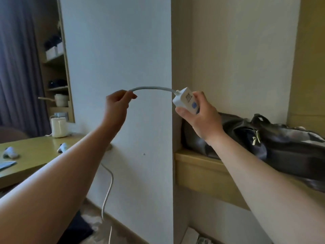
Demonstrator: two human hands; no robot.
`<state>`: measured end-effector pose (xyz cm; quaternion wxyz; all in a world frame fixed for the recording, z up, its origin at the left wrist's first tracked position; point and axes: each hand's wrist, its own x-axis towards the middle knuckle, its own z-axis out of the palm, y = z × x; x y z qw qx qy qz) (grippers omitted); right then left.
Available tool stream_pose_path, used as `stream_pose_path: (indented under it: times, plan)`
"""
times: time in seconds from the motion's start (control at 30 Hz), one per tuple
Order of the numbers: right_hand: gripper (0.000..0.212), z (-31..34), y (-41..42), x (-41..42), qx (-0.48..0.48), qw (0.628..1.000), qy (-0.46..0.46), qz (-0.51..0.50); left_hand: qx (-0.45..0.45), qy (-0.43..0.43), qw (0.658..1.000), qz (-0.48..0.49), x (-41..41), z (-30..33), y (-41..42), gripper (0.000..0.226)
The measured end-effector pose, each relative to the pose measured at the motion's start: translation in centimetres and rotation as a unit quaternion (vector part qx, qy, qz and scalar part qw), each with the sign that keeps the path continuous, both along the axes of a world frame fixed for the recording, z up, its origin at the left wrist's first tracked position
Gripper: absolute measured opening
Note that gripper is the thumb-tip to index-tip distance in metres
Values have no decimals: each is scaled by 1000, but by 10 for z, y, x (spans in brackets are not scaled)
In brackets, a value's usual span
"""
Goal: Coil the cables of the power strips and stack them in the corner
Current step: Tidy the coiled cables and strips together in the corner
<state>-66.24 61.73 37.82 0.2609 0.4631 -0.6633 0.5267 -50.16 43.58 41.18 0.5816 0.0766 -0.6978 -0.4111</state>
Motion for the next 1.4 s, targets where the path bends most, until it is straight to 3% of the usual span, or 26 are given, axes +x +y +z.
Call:
stream_pose_path:
  times: [0.13, 0.27, 0.47, 0.77, 0.87, 1.0, 1.13, 1.3, 1.4]
  plan:
    - [39, -61, 3, -18, 113, 992, -38, 29, 15, -111, 994, 8, -2, -67, -20, 29]
    - [47, -139, -4, -39, 235, 971, -42, -4, 30, -260, 965, 18, -13, -159, -45, 26]
    - [58, -244, -17, -79, 363, 931, -47, -11, 87, -359, 929, -16, -52, -278, -67, 21]
    - [62, -474, -26, -171, 572, 819, -29, -21, 81, -615, 779, -91, -131, -496, -84, 30]
    - [70, -554, -26, -200, 637, 769, -53, -15, 84, -659, 737, -127, -165, -573, -84, 38]
    - [75, -641, -28, -240, 692, 720, -51, -15, 86, -702, 687, -167, -210, -659, -84, 31]
    - [85, -702, -37, -282, 734, 679, 4, -4, 40, -732, 647, -211, -250, -725, -74, 30]
    - [70, -743, -52, -325, 777, 624, 85, -16, 32, -726, 636, -259, -294, -777, -52, 17]
    - [69, -770, -47, -338, 795, 604, 47, -26, 64, -719, 648, -243, -311, -801, -41, 22]
